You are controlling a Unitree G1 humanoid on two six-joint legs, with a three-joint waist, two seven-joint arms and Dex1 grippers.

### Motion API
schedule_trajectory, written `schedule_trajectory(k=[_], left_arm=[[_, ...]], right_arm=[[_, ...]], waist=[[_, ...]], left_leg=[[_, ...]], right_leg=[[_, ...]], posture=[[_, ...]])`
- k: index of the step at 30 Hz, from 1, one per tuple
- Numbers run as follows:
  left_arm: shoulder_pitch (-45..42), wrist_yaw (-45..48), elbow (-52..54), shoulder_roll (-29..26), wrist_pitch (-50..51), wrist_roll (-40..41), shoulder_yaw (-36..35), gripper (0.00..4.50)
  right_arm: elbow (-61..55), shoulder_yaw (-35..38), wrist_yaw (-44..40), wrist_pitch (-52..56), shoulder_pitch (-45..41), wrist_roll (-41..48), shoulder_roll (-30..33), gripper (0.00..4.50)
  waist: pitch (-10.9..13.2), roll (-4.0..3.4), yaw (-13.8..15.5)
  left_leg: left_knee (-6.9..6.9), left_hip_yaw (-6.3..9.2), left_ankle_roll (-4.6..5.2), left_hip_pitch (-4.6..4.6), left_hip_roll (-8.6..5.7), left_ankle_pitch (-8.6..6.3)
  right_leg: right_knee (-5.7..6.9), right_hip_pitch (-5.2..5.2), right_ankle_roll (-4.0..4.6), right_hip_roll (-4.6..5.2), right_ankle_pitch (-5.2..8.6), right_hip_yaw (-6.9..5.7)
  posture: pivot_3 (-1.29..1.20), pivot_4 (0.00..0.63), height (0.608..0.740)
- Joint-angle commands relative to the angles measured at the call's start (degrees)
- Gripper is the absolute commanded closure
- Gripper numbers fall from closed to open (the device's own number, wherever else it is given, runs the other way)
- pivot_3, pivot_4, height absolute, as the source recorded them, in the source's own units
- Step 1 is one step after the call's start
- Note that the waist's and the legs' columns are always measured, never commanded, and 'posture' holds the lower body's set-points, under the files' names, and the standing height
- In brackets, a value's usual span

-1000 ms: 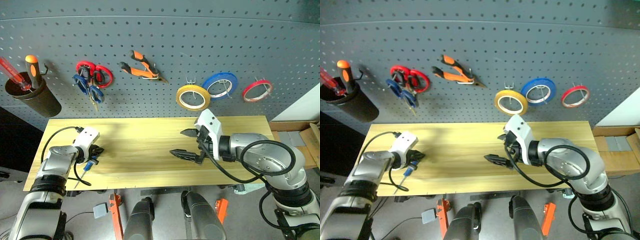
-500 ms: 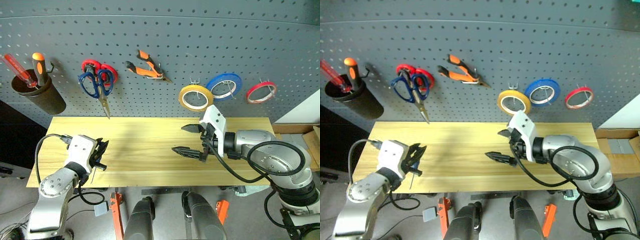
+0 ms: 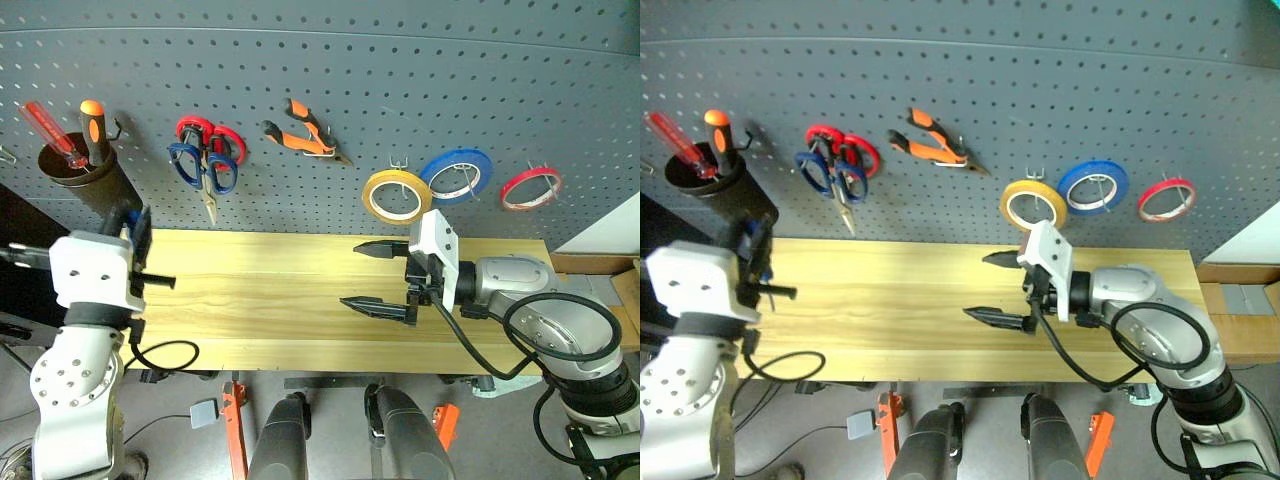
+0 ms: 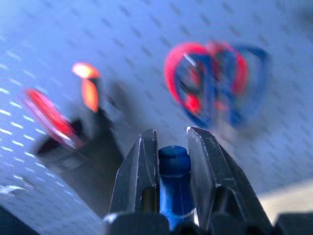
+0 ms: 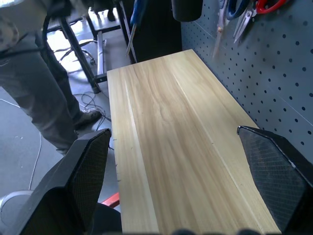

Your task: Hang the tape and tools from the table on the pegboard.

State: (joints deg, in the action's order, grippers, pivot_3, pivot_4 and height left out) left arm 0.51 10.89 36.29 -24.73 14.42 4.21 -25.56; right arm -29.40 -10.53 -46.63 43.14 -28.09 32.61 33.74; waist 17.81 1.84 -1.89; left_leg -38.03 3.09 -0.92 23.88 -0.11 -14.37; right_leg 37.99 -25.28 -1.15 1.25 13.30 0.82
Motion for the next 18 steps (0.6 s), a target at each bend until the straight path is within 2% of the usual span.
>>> schedule_trajectory(k=[1, 7, 13, 18], left_arm=[[-6.44, -0.86, 2.64, -1.89, 3.33, 3.61, -2.56, 3.97], [-16.87, -0.58, -0.45, -4.77, 7.49, 8.46, -4.31, 3.97], [-29.49, -1.57, -7.91, -8.73, 10.54, 13.29, -6.87, 3.97], [-36.51, -1.72, -14.21, -12.46, 10.77, 15.17, -8.19, 3.97]], right_arm=[[0.42, -0.28, -1.86, -2.23, -0.77, -0.69, 0.23, 0.0], [1.74, -0.82, -3.01, -3.35, -1.28, -1.63, -0.18, 0.0], [1.82, -0.79, -3.32, -3.4, -0.83, -2.18, 0.02, 0.0], [1.7, -0.6, -3.15, -3.24, -0.62, -2.36, 0.22, 0.0]], waist=[[-0.01, 0.02, 0.23], [-0.01, 0.03, 0.25], [-0.02, 0.03, 0.28], [-0.02, 0.03, 0.19]], left_leg=[[-0.03, 0.02, 0.0, 0.01, 0.0, 0.0], [-0.04, -0.05, -0.01, 0.02, -0.06, 0.01], [-0.04, 0.02, -0.02, 0.03, -0.06, 0.01], [-0.04, -0.03, -0.03, 0.02, -0.09, 0.01]], right_leg=[[0.01, 0.0, 0.0, -0.01, 0.0, -0.03], [0.0, 0.01, -0.11, -0.04, -0.08, -0.04], [0.02, 0.0, -0.12, -0.04, -0.09, -0.09], [0.02, -0.01, -0.14, -0.02, -0.1, -0.07]], posture=[[0.01, 0.294, 0.74], [0.01, 0.292, 0.74], [0.01, 0.29, 0.74], [0.0, 0.289, 0.74]])
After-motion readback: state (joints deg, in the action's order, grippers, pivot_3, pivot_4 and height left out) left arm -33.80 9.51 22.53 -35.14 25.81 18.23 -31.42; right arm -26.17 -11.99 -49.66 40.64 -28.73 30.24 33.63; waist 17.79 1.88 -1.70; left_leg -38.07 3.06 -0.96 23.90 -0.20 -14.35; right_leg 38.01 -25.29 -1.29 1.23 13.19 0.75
